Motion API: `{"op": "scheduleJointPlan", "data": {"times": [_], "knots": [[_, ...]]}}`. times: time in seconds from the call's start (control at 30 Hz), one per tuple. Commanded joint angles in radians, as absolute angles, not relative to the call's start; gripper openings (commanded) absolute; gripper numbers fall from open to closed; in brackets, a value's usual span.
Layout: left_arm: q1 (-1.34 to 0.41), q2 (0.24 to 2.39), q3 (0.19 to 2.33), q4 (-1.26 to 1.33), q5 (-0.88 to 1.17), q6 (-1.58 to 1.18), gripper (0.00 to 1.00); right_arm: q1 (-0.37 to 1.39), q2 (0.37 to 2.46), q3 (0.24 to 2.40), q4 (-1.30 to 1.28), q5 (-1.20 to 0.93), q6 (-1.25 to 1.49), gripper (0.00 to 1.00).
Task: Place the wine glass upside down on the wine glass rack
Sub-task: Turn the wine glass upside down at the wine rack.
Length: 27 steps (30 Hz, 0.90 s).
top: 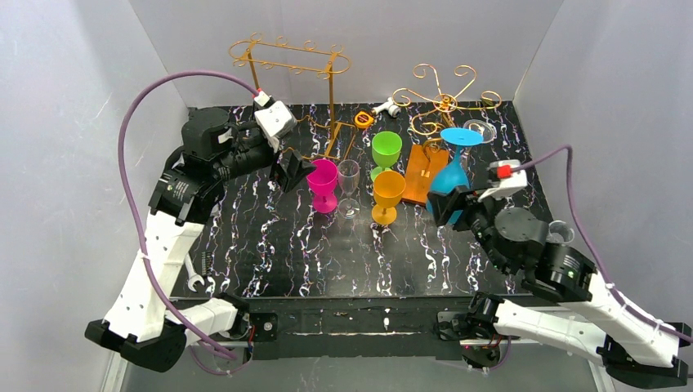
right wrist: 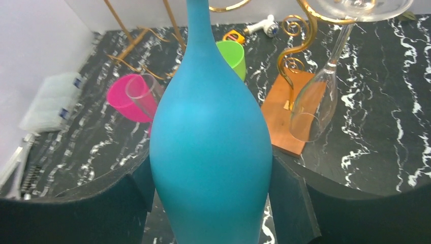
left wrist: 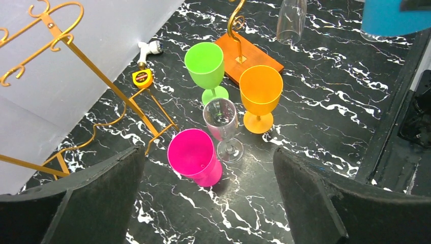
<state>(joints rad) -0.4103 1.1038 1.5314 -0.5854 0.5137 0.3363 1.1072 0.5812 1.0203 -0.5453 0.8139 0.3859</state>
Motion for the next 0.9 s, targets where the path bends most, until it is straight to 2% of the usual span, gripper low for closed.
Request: {"op": "scheduleJointPlan", "data": {"times": [0.0, 0.33, 0.4, 0.53, 0.6, 0.87], "knots": [[-0.415, 1.101, 1.536, -0.588, 0.536, 0.288, 0.96, 1.108, 0.683, 1.024, -0.56, 0.865, 0.387, 0.51], [-0.415, 1.107, 1.531, -0.592, 0.532, 0.28, 0.94, 1.057, 0.826, 1.035, -0.446, 0.872, 0.346, 0.5], [-0.415, 1.108, 1.525, -0.59, 0.532, 0.285, 0.94, 0.978, 0.886, 1.049, -0.441, 0.794, 0.344, 0.48], [-0.416, 1.104, 1.513, -0.586, 0.526, 0.292, 0.94, 0.684, 0.92, 1.046, -0.378, 0.443, 0.346, 0.45], [-0.416, 1.101, 1.509, -0.585, 0.525, 0.3, 0.94, 0.6, 0.924, 1.041, -0.36, 0.351, 0.336, 0.45], [-0.416, 1.089, 1.486, -0.577, 0.523, 0.312, 0.94, 0.57, 0.925, 0.99, -0.301, 0.279, 0.317, 0.45]]}}
